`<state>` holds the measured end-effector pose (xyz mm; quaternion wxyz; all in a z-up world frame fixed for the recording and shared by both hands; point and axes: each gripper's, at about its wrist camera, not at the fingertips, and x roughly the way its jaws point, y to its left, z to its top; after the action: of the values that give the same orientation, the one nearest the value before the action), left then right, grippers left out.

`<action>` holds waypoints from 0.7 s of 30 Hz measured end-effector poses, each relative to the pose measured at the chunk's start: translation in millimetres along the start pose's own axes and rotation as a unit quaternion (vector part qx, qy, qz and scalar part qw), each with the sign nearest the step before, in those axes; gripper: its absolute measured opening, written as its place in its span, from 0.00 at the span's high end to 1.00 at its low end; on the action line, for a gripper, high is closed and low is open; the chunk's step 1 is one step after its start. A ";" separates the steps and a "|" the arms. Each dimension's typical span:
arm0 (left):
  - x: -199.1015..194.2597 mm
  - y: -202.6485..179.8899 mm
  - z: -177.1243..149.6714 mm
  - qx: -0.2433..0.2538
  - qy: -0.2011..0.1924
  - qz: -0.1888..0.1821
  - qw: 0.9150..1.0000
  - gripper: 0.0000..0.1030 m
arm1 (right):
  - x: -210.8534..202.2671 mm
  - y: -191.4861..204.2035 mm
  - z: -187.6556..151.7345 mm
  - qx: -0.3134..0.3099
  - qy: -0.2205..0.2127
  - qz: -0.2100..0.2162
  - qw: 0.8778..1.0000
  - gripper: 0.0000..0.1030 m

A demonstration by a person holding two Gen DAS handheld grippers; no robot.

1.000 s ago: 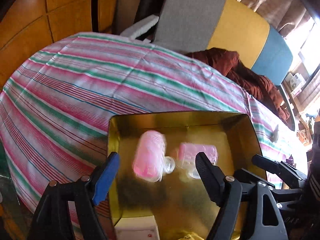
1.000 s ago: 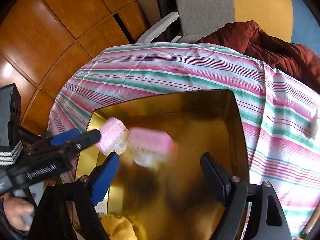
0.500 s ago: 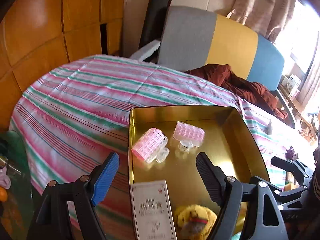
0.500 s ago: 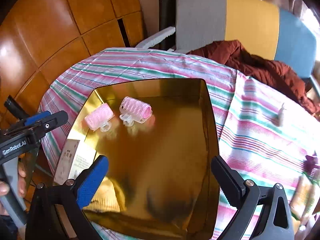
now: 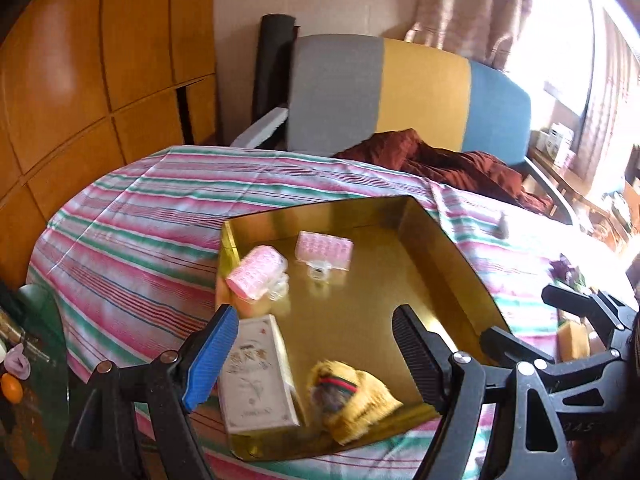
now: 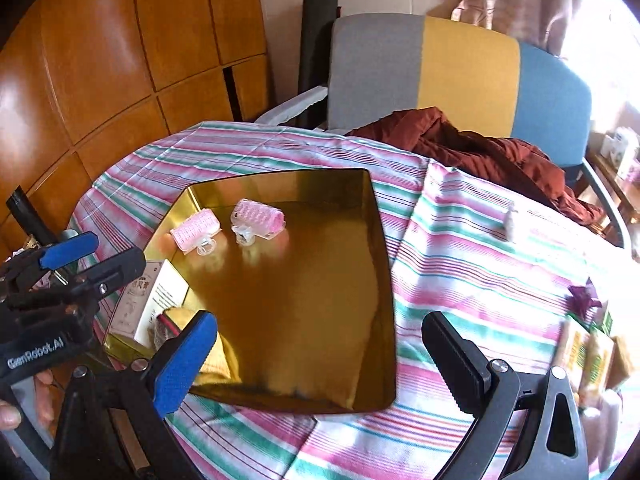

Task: Organize objects
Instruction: 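Withdraw both tools and move the left tool toward the white plastic bundle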

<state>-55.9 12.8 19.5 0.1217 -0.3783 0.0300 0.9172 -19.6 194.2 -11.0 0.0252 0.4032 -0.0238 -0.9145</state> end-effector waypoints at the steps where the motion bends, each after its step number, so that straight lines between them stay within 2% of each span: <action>1: -1.2 -3.7 -1.3 0.004 0.000 -0.003 1.000 0.22 | -2.3 -2.6 -1.6 0.003 -0.001 -0.002 1.000 0.00; 10: -1.0 -42.1 -12.0 0.040 0.015 -0.046 0.998 0.22 | -19.8 -42.7 -17.3 0.032 -0.006 -0.036 0.999 0.00; 21: 11.6 -82.2 -12.2 0.069 0.049 -0.100 0.991 0.23 | -31.1 -139.3 -25.9 0.078 0.006 -0.114 0.990 0.00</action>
<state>-35.3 92.9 5.8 0.2370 -0.4144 0.0610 0.8766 16.7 334.6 -14.4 -0.1107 0.4099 -0.0489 -0.9041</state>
